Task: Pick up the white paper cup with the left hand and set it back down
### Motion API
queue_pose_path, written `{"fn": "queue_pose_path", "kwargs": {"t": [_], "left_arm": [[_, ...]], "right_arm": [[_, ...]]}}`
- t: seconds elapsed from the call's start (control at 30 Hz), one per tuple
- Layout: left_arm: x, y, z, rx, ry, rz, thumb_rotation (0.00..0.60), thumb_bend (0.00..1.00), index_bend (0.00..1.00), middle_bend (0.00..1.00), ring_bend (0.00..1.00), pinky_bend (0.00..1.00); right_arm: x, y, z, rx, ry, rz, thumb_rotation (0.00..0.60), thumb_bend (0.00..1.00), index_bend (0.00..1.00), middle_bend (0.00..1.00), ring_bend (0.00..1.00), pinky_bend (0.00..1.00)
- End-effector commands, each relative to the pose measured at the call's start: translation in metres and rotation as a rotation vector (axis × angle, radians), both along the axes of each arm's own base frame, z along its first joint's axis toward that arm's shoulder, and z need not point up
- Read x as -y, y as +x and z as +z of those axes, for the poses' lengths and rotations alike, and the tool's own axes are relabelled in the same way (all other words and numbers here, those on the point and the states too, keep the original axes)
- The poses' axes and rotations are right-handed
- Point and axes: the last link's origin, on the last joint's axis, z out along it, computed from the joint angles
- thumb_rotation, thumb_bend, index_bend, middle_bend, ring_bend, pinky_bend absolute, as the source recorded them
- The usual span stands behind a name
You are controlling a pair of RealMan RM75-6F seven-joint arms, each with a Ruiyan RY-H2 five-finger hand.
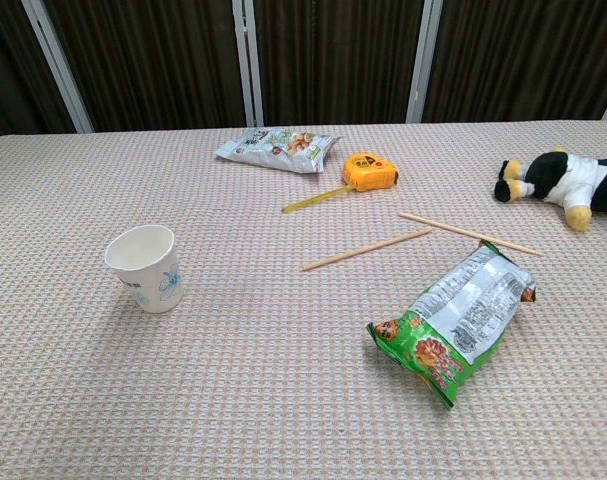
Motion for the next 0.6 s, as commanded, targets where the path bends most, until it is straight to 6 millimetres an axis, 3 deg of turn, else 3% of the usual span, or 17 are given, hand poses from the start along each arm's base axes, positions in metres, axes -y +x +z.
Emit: {"fn": "queue_pose_path", "kwargs": {"t": [0.03, 0.6], "left_arm": [[0.0001, -0.0001, -0.0001, 0.000, 0.000, 0.000, 0.600, 0.00, 0.00, 0.00, 0.00, 0.00], [-0.0055, 0.0038, -0.0076, 0.003, -0.022, -0.004, 0.600, 0.00, 0.00, 0.00, 0.00, 0.00]], "right_arm": [[-0.0001, 0.0000, 0.0000, 0.000, 0.000, 0.000, 0.600, 0.02, 0.00, 0.00, 0.00, 0.00], [-0.0001, 0.0022, -0.0014, 0.002, 0.006, 0.004, 0.600, 0.02, 0.00, 0.00, 0.00, 0.00]]}}
